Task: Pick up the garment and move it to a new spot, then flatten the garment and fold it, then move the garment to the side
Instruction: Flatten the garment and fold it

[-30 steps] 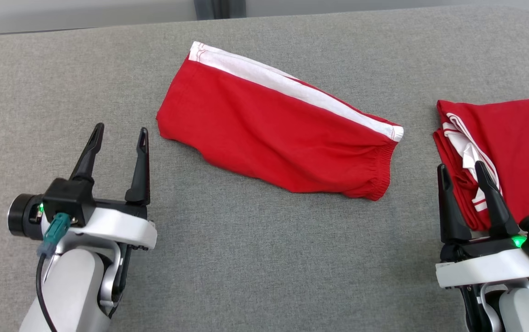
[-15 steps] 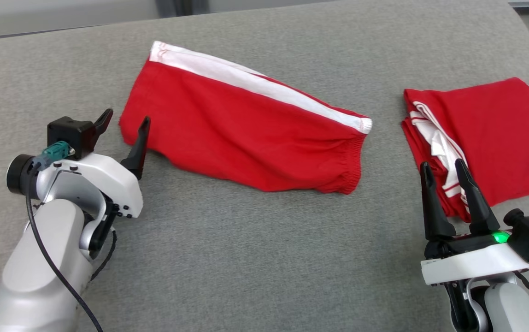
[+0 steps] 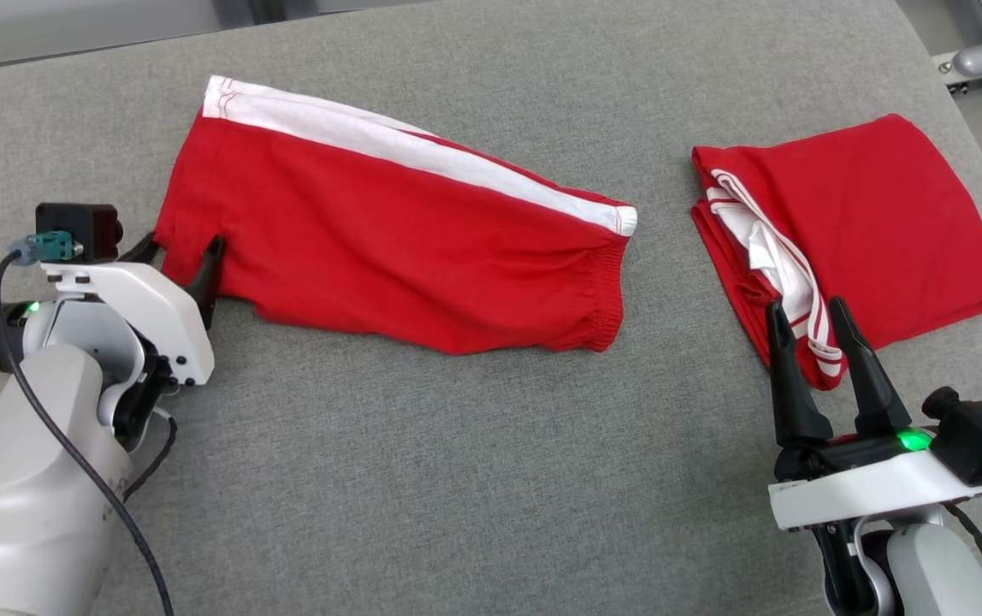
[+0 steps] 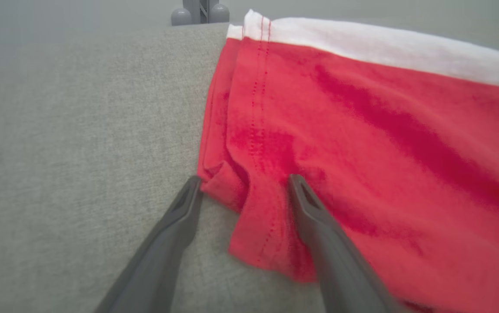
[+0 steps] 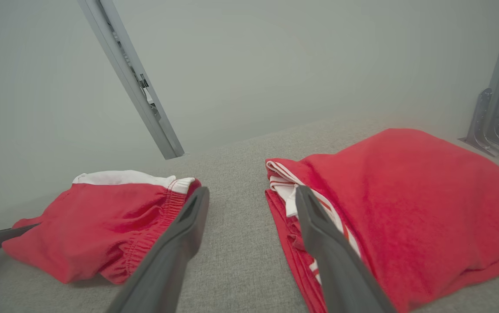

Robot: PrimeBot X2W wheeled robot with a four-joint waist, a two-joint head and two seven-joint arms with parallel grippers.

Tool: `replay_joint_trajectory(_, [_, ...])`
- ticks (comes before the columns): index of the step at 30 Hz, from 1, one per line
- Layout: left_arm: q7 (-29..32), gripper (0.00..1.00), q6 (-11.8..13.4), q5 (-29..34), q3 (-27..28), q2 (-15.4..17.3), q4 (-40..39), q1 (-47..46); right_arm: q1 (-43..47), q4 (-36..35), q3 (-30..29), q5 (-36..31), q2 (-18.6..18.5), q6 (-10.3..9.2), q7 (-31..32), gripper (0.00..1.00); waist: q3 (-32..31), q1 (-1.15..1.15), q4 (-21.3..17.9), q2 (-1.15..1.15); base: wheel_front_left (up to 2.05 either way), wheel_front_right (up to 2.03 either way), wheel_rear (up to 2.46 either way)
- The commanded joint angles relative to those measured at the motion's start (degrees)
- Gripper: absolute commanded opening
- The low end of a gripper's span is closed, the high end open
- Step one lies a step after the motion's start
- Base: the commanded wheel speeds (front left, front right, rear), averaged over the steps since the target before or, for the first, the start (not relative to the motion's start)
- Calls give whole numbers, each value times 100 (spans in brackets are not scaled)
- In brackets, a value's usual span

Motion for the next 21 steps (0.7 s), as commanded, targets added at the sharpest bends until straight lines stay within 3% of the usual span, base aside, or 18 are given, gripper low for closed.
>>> replay_joint_trajectory(1, [2,90,-34,-66,-50,-44,152,-92,-98,-25,-5,39,-4,4,-9,100,26,0,-19,0,0,0,0])
replay_joint_trajectory(2, [1,55,-47,-123,-60,-59,213,-127,-100,-25,2,48,-5,4,-9,100,35,0,-26,0,0,0,0])
replay_joint_trajectory(3, [-13,0,-60,-170,-74,-71,267,-156,-97,-24,6,59,-4,4,-9,100,41,0,-31,0,0,0,0])
replay_joint_trajectory(14, [-803,0,-64,-558,77,-77,381,-54,13,-45,-130,39,-3,4,-9,100,18,0,75,0,0,0,0])
replay_joint_trajectory(21, [-1478,0,168,-718,214,-373,-324,715,177,-103,-238,-20,-63,4,-9,100,-57,0,493,0,0,0,0])
